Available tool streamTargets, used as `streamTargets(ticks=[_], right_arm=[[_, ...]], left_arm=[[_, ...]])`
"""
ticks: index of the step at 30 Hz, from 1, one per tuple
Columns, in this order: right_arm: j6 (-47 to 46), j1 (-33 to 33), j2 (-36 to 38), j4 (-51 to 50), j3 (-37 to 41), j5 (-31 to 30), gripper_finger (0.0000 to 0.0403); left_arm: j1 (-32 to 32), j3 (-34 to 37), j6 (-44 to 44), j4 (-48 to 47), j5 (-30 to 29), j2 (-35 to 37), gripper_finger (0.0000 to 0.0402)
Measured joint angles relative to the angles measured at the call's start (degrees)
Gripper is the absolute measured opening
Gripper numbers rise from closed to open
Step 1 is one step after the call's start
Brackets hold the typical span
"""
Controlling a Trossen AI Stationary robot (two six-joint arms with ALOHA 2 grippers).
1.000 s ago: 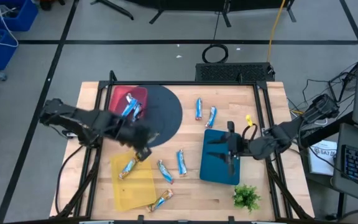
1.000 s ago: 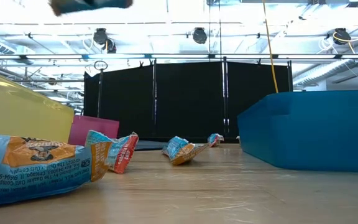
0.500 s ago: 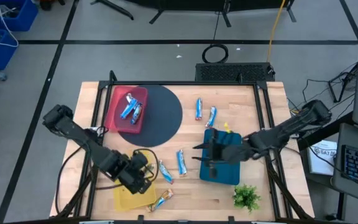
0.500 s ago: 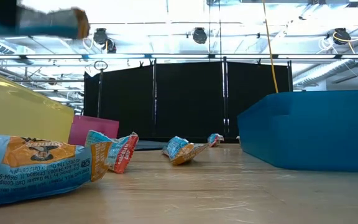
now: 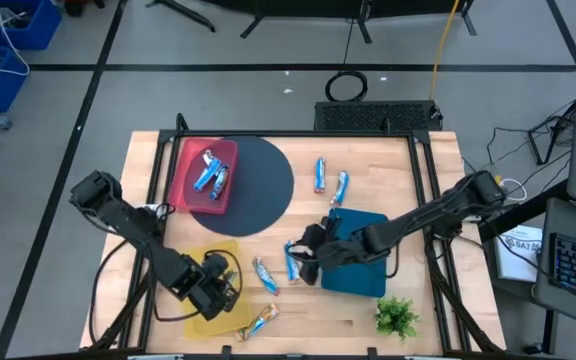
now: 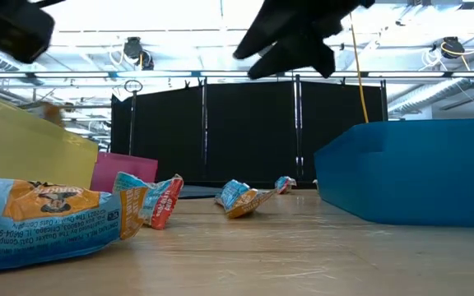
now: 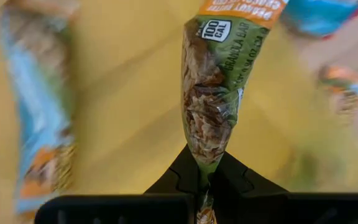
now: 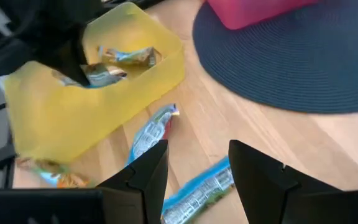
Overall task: Pick and place Granola Bars by type
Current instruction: Put the yellow granola bar into the yellow bin
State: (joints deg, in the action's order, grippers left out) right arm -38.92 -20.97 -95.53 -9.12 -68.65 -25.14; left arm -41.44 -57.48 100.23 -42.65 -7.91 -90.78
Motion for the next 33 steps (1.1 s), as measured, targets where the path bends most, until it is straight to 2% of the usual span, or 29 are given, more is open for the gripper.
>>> streamTargets(ticks=[4, 7, 10, 15, 20, 25, 30, 33], right_arm=[[-4.4, 0.0, -3.4, -1.1, -3.9, -0.2, 0.0156], [-7.3, 0.5, -6.6, -5.6, -7.6, -0.1, 0.0145], [-9.2, 1.1, -9.5, -9.5, -9.8, 1.0, 0.0132], [-10.0, 0.9, -12.4, -8.9, -9.8, 6.0, 0.0125], [-14.2, 1.1, -14.1, -9.1, -9.8, 10.2, 0.0151], [-19.5, 1.7, -14.1, -10.2, -9.9, 11.9, 0.0178], [-23.6, 2.8, -14.6, -10.2, -9.9, 12.0, 0.0181], [-27.3, 3.8, -16.4, -10.1, -10.0, 15.6, 0.0176]], left_arm=[[-2.3, 0.3, 7.7, -2.9, -0.6, 0.0, 0.0022], [-3.9, 0.3, 11.5, -4.6, -2.5, 0.0, 0.0027], [-4.6, 0.3, 11.7, -3.7, -4.9, 0.0, 0.0041], [-4.5, 0.3, 10.2, -3.9, -5.9, 0.0, 0.007], [-4.5, 0.3, 9.7, -3.8, -6.1, 0.0, 0.0098], [-4.5, 0.3, 9.6, -3.5, -5.6, 0.0, 0.0135], [-4.5, 0.3, 9.7, -2.5, -4.1, 0.5, 0.0168], [-4.5, 0.3, 9.5, -1.1, -4.5, 1.8, 0.0182]])
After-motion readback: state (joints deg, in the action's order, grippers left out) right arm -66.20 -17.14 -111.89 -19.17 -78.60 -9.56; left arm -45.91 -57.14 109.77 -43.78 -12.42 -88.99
